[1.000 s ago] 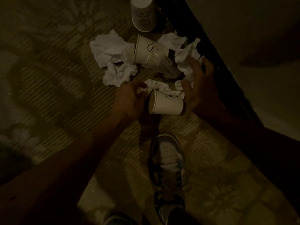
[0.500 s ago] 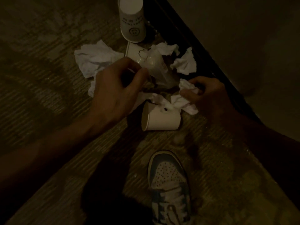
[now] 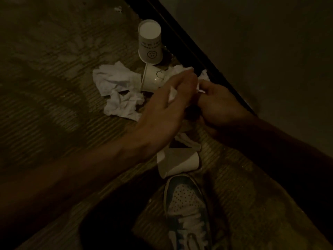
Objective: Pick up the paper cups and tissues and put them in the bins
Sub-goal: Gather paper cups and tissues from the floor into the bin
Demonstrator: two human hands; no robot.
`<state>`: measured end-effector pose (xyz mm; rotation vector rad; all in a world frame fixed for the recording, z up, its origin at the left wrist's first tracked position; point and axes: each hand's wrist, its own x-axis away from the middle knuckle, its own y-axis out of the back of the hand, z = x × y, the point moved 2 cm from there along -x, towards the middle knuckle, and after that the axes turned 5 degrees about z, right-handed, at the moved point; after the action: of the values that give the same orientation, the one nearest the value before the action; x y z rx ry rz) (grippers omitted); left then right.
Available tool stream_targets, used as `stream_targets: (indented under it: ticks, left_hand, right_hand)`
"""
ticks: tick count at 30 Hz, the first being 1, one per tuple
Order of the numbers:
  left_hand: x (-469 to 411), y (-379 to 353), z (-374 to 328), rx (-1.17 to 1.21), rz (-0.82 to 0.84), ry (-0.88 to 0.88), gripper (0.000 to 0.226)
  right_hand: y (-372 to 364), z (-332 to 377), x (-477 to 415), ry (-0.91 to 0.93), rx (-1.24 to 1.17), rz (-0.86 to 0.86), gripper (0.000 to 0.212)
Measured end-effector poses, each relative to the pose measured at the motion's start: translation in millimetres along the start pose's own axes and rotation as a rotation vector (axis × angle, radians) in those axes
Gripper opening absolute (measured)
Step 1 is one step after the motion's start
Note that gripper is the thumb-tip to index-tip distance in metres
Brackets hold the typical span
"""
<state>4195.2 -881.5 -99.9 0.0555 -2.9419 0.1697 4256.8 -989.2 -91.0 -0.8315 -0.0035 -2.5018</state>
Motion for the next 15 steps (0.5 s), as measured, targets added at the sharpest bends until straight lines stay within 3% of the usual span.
stream_targets:
  ticks: [2, 5, 10, 12, 15]
  left_hand:
    - [3.3, 8.2, 0.4, -0.014, -0.117, 0.004, 0.035]
    - [2.9, 30.4, 10.4, -0.142, -0.244, 0.043, 0.047]
    - [11.4, 63.8, 37.8, -0.183, -0.418, 0.151, 0.04]
    - [15.5, 79.4, 49.7, -0.229, -0.455, 0.222, 0.045]
    - [22.0, 94.7, 59.9, -0.225, -0.473, 0.352, 0.066]
  right_hand:
    - [-9.5, -4.0, 0.5, -0.109, -0.124, 0.165, 0.029]
    - [-11.1, -9.8, 1.9, -0.217, -0.16, 0.307, 0.036]
    - [-1.1, -30.2, -6.9, -0.117, 0.493, 0.001, 0.02]
    - [-2.5, -40.0, -12.6, -0.052, 0.784, -0.007, 0.016]
    - [-10.2, -55.5, -24.2, -0.057, 1.086, 0.082, 0.038]
